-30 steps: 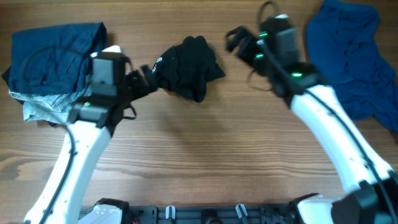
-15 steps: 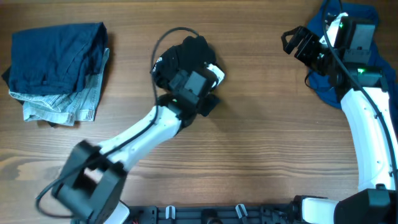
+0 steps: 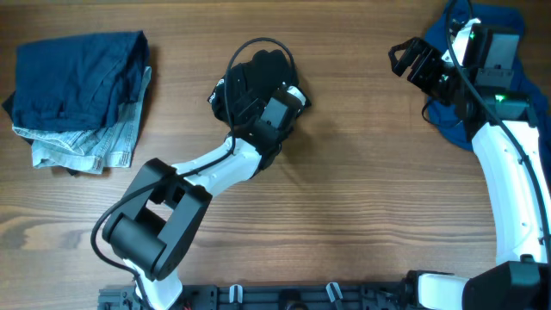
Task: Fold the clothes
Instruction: 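Carry the folded shirt with the left gripper onto the left pile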
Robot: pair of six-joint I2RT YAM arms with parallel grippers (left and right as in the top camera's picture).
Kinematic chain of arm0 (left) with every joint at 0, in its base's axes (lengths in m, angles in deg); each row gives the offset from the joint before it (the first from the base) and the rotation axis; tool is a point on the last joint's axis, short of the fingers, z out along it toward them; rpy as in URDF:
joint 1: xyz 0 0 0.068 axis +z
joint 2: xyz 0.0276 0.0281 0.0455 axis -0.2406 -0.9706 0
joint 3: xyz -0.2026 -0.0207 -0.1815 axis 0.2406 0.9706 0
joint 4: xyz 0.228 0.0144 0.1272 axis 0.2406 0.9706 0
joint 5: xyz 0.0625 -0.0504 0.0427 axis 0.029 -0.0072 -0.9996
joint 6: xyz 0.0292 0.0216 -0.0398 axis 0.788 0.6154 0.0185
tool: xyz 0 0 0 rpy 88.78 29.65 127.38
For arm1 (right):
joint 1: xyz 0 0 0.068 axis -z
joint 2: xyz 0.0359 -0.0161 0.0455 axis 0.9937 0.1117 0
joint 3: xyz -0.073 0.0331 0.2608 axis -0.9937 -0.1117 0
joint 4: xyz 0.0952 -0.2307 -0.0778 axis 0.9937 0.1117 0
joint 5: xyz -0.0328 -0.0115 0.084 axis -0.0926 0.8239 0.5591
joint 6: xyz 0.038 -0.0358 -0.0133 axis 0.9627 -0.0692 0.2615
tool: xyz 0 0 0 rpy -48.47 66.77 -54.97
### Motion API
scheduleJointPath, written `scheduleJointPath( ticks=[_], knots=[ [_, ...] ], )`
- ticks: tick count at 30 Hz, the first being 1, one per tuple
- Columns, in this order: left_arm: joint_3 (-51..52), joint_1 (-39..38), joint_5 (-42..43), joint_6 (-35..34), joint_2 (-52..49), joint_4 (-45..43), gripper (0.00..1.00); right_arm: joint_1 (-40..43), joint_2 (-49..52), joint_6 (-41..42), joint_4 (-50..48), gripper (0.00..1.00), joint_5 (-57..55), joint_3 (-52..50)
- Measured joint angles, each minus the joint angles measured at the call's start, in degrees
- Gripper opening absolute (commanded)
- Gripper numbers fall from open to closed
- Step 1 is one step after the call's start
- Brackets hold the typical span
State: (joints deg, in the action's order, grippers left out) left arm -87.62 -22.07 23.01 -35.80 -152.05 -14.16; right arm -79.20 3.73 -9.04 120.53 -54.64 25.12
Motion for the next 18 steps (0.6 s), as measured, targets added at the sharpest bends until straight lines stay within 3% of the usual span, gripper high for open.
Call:
scheduleJointPath(
  ticks=[1, 2, 4, 13, 18],
  knots=[
    [0.0, 0.0, 0.0, 0.26, -0.59, 0.2, 0.6, 0.0, 0.0, 0.0, 0.0, 1.0, 0.0, 0.0],
    [0.0, 0.0, -0.02, 0.11, -1.11, 0.22, 0.33, 0.0, 0.0, 0.0, 0.0, 1.0, 0.0, 0.0],
    [0.0, 0.0, -0.04, 0.33, -2.1, 0.22, 0.04, 0.0, 0.0, 0.0, 0.02, 1.0, 0.0, 0.0],
    [0.0, 0.0, -3.96, -0.72, -1.66, -0.31, 0.04, 0.0, 0.0, 0.0, 0.31, 1.0, 0.0, 0.0],
    [0.0, 1.79, -4.94, -0.57, 9.2, 0.0, 0.04, 0.0, 0.0, 0.0, 0.81, 1.0, 0.0, 0.0]
  ],
)
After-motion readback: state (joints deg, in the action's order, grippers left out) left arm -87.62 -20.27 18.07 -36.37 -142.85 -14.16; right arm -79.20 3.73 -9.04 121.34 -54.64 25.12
